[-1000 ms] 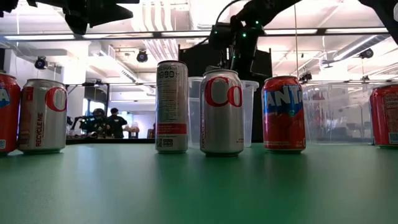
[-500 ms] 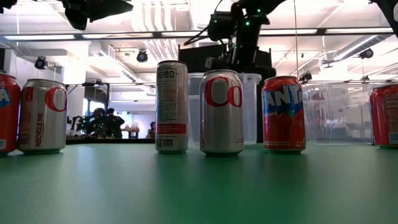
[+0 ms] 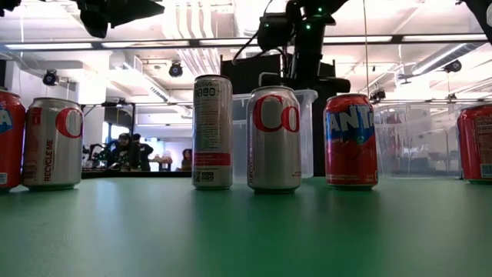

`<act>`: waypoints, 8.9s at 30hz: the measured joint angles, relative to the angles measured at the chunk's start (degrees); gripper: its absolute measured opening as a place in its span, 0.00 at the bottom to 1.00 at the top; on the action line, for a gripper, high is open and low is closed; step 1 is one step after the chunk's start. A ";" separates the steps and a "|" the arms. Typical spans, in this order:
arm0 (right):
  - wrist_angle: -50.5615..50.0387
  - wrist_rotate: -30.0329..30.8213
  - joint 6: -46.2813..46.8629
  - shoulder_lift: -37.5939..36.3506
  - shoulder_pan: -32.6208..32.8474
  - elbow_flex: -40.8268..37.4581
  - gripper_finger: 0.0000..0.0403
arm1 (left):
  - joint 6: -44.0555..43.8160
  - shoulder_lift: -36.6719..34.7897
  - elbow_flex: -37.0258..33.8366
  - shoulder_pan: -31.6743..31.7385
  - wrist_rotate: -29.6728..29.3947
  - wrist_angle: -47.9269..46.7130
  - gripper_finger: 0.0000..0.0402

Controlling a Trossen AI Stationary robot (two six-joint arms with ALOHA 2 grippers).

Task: Sort soda cans
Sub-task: Adjust the transparent bin in the center, then move the bottom transparent bin to the left side of the top left transparent bin

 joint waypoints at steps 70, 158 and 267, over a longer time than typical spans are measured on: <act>-9.50 -3.97 -1.69 -21.48 -3.11 -18.21 0.09 | -0.43 -0.02 0.07 0.15 0.21 -1.03 0.53; -2.93 17.31 -35.95 -20.59 25.85 -4.22 0.47 | 1.49 0.00 2.43 0.26 5.21 -3.52 0.53; -5.76 -8.18 -19.44 -13.46 60.01 -13.42 0.47 | 12.81 17.90 19.08 14.25 34.85 -7.06 0.53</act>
